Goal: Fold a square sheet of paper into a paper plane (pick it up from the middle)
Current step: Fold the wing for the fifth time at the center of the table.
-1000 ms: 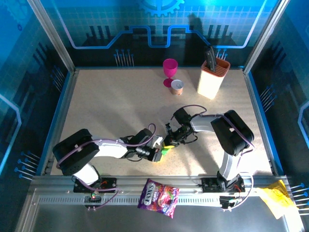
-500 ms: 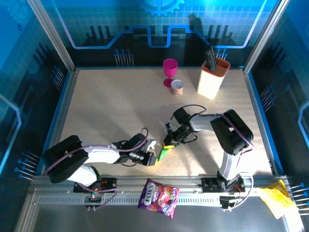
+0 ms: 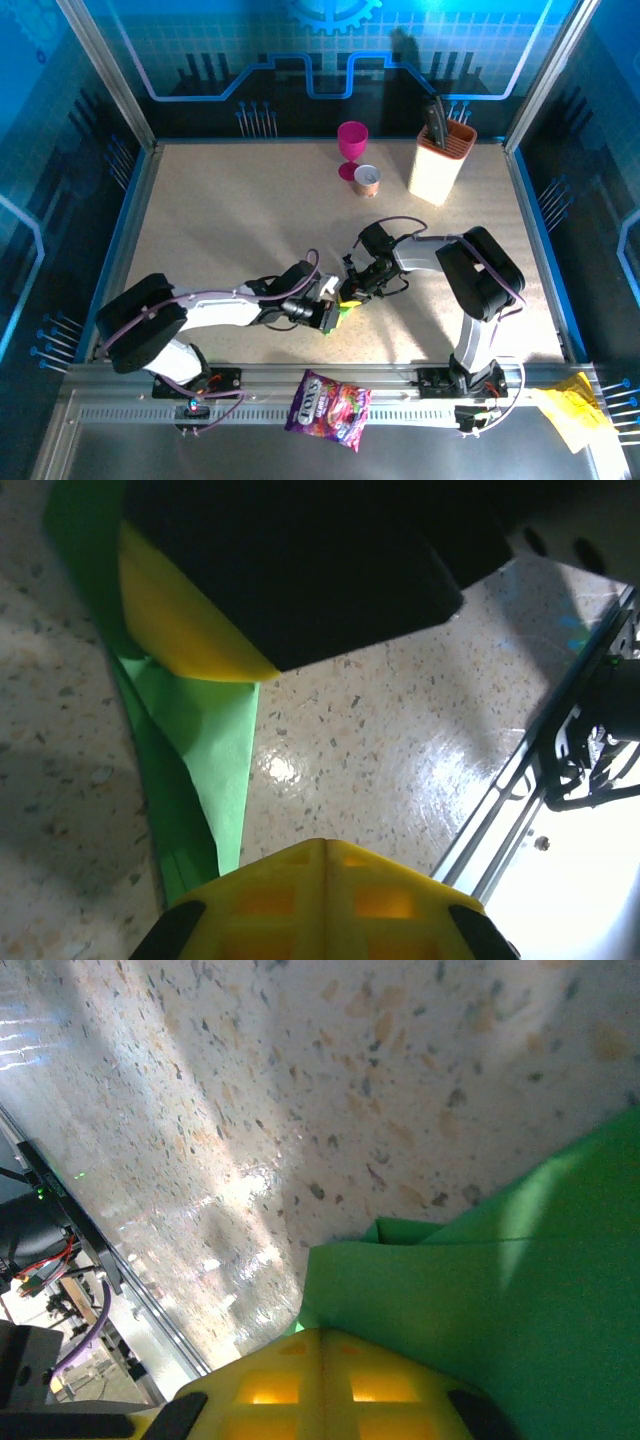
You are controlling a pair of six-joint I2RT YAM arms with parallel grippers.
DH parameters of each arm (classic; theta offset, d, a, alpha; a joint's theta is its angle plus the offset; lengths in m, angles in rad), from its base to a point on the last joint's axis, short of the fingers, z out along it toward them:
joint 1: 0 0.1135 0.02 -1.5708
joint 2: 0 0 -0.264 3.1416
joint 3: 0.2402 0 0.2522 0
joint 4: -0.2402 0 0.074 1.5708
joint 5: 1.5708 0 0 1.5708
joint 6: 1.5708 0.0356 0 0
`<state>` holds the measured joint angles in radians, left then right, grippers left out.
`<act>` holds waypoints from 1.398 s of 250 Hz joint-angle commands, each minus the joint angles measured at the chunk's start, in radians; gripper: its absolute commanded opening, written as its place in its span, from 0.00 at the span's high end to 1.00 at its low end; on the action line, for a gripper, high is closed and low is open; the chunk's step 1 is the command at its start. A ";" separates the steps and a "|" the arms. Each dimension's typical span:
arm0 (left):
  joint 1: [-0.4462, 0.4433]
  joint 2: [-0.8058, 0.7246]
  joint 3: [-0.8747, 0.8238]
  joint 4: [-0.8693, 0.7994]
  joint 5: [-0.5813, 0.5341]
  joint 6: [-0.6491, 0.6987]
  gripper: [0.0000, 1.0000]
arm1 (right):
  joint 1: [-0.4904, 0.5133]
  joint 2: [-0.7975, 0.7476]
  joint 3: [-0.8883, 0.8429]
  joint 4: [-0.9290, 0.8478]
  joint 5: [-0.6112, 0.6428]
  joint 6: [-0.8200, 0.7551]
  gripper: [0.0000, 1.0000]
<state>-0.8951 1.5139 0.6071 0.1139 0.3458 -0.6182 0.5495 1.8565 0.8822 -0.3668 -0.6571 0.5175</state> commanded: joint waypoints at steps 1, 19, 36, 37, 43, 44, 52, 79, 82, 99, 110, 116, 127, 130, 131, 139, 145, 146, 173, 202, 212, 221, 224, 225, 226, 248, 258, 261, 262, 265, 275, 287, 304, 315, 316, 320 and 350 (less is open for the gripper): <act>-0.004 0.053 0.032 0.006 0.050 0.045 1.00 | 0.030 0.134 -0.082 -0.093 0.255 0.022 1.00; -0.004 0.077 0.033 0.006 0.055 0.054 1.00 | 0.030 0.132 -0.083 -0.091 0.254 0.024 1.00; -0.004 0.088 0.020 0.013 0.044 0.057 1.00 | 0.030 0.130 -0.082 -0.090 0.252 0.027 1.00; -0.004 0.088 0.019 0.013 0.043 0.057 1.00 | 0.030 0.130 -0.082 -0.090 0.252 0.028 1.00; -0.002 0.090 0.015 0.014 0.039 0.058 1.00 | 0.030 0.130 -0.082 -0.090 0.252 0.029 1.00; -0.002 0.091 0.015 0.014 0.038 0.058 1.00 | 0.030 0.130 -0.081 -0.090 0.251 0.029 1.00; -0.002 0.092 0.006 0.017 0.034 0.058 1.00 | 0.030 0.129 -0.080 -0.090 0.251 0.030 1.00; 0.006 0.095 -0.022 0.034 0.025 0.052 1.00 | 0.030 0.123 -0.068 -0.096 0.242 0.030 1.00; 0.007 0.096 -0.025 0.037 0.023 0.051 1.00 | 0.030 0.121 -0.066 -0.099 0.240 0.030 1.00; 0.012 0.098 -0.046 0.057 0.025 0.041 1.00 | 0.030 0.107 -0.048 -0.112 0.230 0.029 1.00; 0.015 0.102 -0.060 0.070 0.026 0.035 1.00 | 0.030 0.092 -0.031 -0.125 0.224 0.028 1.00; 0.017 0.104 -0.067 0.077 0.027 0.031 1.00 | 0.030 0.083 -0.023 -0.133 0.220 0.026 1.00; 0.018 0.108 -0.081 0.092 0.027 0.025 1.00 | 0.029 0.061 -0.007 -0.150 0.208 0.023 1.00; 0.018 0.109 -0.085 0.097 0.028 0.022 1.00 | 0.030 0.054 -0.007 -0.155 0.206 0.021 1.00; 0.019 0.109 -0.087 0.098 0.028 0.022 1.00 | 0.030 0.052 0.005 -0.157 0.205 0.021 1.00; 0.019 0.111 -0.094 0.106 0.028 0.016 1.00 | 0.029 0.031 0.037 -0.173 0.199 0.020 1.00; 0.020 0.113 -0.099 0.110 0.027 0.014 1.00 | 0.029 0.018 0.051 -0.179 0.194 0.017 1.00; 0.021 0.113 -0.100 0.111 0.027 0.014 1.00 | 0.029 0.015 0.054 -0.181 0.193 0.017 1.00; 0.020 0.118 -0.119 0.129 0.026 0.003 1.00 | 0.023 -0.086 0.126 -0.211 0.168 0.012 0.98; 0.022 0.113 -0.138 0.148 0.022 -0.010 1.00 | 0.009 -0.189 0.161 -0.218 0.149 0.021 0.91; 0.022 0.112 -0.145 0.154 0.021 -0.013 1.00 | 0.004 -0.218 0.157 -0.217 0.143 0.022 0.91; 0.021 0.115 -0.150 0.160 0.020 -0.015 1.00 | 0.003 -0.242 0.146 -0.214 0.136 0.024 0.91; 0.023 0.115 -0.150 0.163 0.021 -0.017 1.00 | 0.003 -0.250 0.140 -0.211 0.135 0.025 0.91; 0.023 0.114 -0.151 0.163 0.021 -0.017 1.00 | 0.003 -0.252 0.139 -0.210 0.134 0.025 0.91; 0.023 0.115 -0.151 0.163 0.021 -0.017 1.00 | 0.003 -0.254 0.137 -0.209 0.132 0.025 0.91; 0.025 0.118 -0.158 0.178 0.020 -0.026 1.00 | 0.003 -0.310 0.074 -0.181 0.122 0.032 0.93; 0.024 0.119 -0.161 0.182 0.020 -0.030 1.00 | 0.003 -0.331 0.037 -0.160 0.120 0.035 0.95; 0.025 0.120 -0.161 0.183 0.020 -0.029 1.00 | 0.003 -0.339 0.025 -0.155 0.120 0.036 0.95; 0.025 0.120 -0.162 0.184 0.020 -0.029 1.00 | 0.003 -0.341 0.021 -0.153 0.119 0.036 0.95; 0.025 0.121 -0.161 0.185 0.020 -0.030 1.00 | 0.003 -0.347 0.011 -0.144 0.118 0.038 0.96; 0.025 0.123 -0.162 0.188 0.021 -0.031 1.00 | 0.003 -0.363 -0.029 -0.119 0.116 0.043 0.98; 0.024 0.127 -0.163 0.191 0.021 -0.033 1.00 | 0.004 -0.377 -0.068 -0.086 0.110 0.051 1.00; 0.024 0.132 -0.161 0.194 0.026 -0.034 1.00 | 0.009 -0.388 -0.115 -0.041 0.105 0.067 1.00; 0.024 0.135 -0.159 0.194 0.029 -0.034 1.00 | 0.014 -0.390 -0.136 -0.016 0.099 0.077 1.00; 0.025 0.135 -0.159 0.195 0.029 -0.035 1.00 | 0.015 -0.390 -0.139 -0.015 0.099 0.078 1.00; 0.025 0.135 -0.160 0.195 0.029 -0.035 1.00 | 0.018 -0.390 -0.145 -0.005 0.100 0.081 1.00; 0.025 0.139 -0.158 0.193 0.030 -0.033 1.00 | 0.042 -0.380 -0.166 0.040 0.105 0.108 1.00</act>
<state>-0.8726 1.6039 0.4805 0.3729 0.3950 -0.6537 0.5671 1.4845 0.7277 -0.4179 -0.5312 0.5842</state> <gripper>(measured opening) 0.064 0.048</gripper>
